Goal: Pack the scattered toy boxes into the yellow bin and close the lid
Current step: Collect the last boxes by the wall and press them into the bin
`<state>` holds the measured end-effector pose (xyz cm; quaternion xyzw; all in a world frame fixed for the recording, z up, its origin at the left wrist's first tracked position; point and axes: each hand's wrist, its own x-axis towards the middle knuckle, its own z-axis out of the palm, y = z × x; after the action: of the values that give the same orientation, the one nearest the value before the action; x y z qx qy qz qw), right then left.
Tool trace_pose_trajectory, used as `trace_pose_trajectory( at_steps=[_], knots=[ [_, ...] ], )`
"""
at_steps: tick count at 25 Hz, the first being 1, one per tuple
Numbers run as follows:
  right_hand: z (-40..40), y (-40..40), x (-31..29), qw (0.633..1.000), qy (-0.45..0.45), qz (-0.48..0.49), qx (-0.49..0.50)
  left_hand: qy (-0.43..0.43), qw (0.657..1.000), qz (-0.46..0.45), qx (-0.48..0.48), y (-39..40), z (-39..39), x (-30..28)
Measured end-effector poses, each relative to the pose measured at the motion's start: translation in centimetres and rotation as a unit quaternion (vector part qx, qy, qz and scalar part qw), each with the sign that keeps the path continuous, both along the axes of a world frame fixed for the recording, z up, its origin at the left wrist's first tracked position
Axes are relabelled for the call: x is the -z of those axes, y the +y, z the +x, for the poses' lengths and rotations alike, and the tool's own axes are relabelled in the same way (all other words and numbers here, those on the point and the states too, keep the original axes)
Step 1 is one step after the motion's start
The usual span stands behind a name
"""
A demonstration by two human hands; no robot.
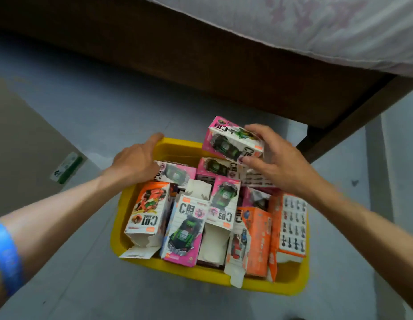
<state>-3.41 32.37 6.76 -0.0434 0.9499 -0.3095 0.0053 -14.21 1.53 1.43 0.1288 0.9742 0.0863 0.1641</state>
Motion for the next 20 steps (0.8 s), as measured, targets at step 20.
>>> trace_pose_trajectory(
  at_steps=[20],
  knots=[
    [5.5, -2.9, -1.4, 0.995, 0.025, 0.003, 0.097, 0.185, 0.907, 0.162, 0.343, 3.4, 14.3, -2.7]
  ],
)
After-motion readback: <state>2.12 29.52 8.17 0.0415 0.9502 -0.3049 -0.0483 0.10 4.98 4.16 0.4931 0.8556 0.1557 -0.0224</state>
